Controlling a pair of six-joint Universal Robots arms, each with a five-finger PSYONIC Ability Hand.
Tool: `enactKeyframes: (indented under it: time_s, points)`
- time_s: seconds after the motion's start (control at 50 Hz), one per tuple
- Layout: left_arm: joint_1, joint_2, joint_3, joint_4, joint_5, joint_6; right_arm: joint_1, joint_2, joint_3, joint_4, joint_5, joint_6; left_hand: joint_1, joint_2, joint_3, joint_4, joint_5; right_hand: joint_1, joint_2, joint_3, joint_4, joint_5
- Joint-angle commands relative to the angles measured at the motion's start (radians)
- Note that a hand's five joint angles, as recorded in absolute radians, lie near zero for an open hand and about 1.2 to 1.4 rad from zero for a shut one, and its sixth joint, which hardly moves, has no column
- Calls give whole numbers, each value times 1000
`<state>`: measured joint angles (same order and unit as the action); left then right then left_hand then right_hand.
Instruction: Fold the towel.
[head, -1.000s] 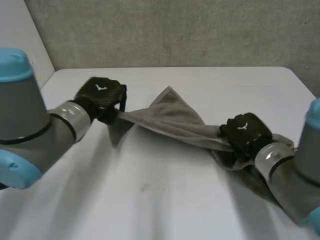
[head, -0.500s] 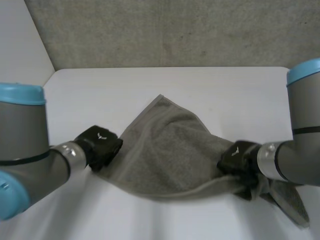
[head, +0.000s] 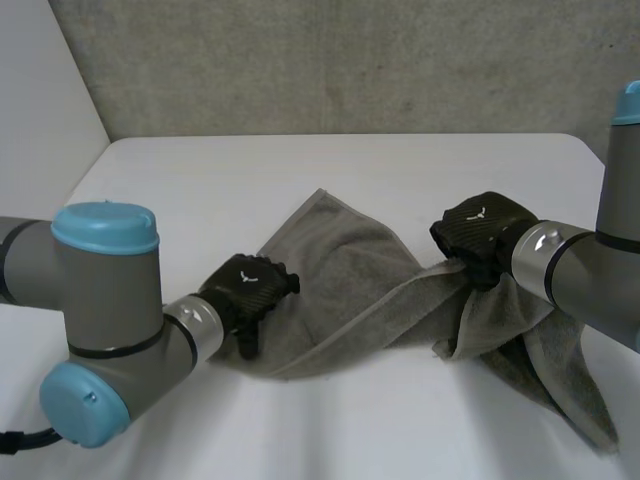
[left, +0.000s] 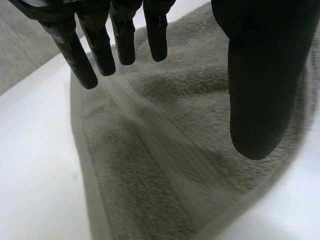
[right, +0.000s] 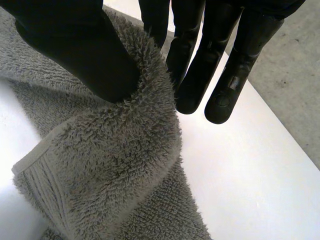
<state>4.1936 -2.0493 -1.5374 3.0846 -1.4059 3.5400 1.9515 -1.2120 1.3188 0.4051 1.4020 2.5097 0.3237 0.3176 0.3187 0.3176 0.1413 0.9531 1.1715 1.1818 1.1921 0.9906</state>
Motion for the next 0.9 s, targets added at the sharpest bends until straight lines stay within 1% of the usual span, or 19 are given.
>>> enactKeyframes:
  time_s: [0.02, 0.04, 0.12, 0.34, 0.44, 0.48, 0.5, 0.54, 0.56, 0.58, 0.6, 0.62, 0.66, 0.7, 0.72, 0.76, 0.78, 0.82, 0.9]
  points:
    - [-9, -2, -13, -9, 36, -104, -3, 0, 25, -47, 5, 9, 19, 25, 24, 25, 27, 443, 225, 215, 204, 231]
    - [-10, -6, -13, -7, 54, -125, -2, -1, 29, -70, 8, 20, 22, 28, 27, 28, 30, 443, 225, 215, 204, 231]
    - [-9, -15, -1, -3, 68, -171, -2, -15, 40, -101, 8, 67, 37, 43, 42, 43, 44, 443, 225, 215, 204, 231]
    - [-10, -57, 34, -1, 67, -179, -40, -47, 72, -126, 9, 92, 92, 98, 97, 98, 100, 443, 225, 215, 204, 231]
    - [-10, -66, 45, 0, 62, -179, -57, -58, 89, -132, 8, 92, 169, 175, 174, 175, 177, 443, 225, 215, 204, 231]
    - [-10, -80, 49, 0, 62, -179, -66, -61, 95, -134, 6, 92, 285, 291, 290, 291, 293, 443, 225, 215, 204, 231]
    - [-10, -80, 49, 0, 62, -179, -66, -61, 95, -134, 6, 92, 286, 292, 291, 292, 294, 443, 225, 215, 204, 231]
    - [-10, -104, 59, 2, 61, -176, -71, -61, 97, -132, 2, 87, 634, 640, 639, 640, 641, 443, 225, 215, 204, 231]
    - [-10, -104, 59, 2, 61, -176, -71, -61, 97, -132, 2, 87, 636, 642, 640, 642, 643, 443, 225, 215, 204, 231]
    - [-10, -115, 63, 3, 58, -174, -72, -61, 97, -129, 0, 80, 810, 816, 815, 816, 818, 443, 225, 215, 204, 231]
    - [-10, -115, 63, 3, 58, -174, -72, -61, 97, -129, 0, 80, 812, 818, 817, 818, 820, 443, 225, 215, 204, 231]
    - [-9, -127, 72, 8, 45, -171, -71, -61, 97, -120, 2, 74, 1036, 1042, 1040, 1042, 1043, 443, 225, 215, 204, 231]
    - [-9, -140, 85, 13, 30, -170, -69, -61, 99, -109, 2, 64, 1073, 1079, 1078, 1079, 1080, 443, 225, 215, 204, 231]
    - [-10, -150, 111, 16, 1, -165, -57, -37, 105, -43, 2, -1, 1073, 1079, 1078, 1079, 1080, 443, 225, 215, 204, 231]
    - [-10, -150, 111, 16, 1, -165, -57, -37, 105, -43, 2, -2, 1073, 1079, 1078, 1079, 1080, 443, 225, 215, 204, 231]
    - [-10, -155, 149, 16, -4, -164, -56, 23, 97, 33, 14, -96, 1073, 1079, 1078, 1079, 1080, 443, 225, 215, 204, 231]
    - [-10, -155, 149, 16, -4, -164, -56, 23, 97, 34, 14, -97, 1073, 1079, 1078, 1079, 1080, 443, 225, 215, 204, 231]
    - [-10, -160, 203, 14, -5, -153, -56, 63, 70, 70, 23, -176, 1073, 1079, 1078, 1079, 1080, 443, 225, 215, 204, 231]
    - [-9, -170, 287, 14, -11, -125, -56, 101, 20, 80, 45, -233, 1073, 1079, 1078, 1079, 1080, 443, 225, 215, 204, 231]
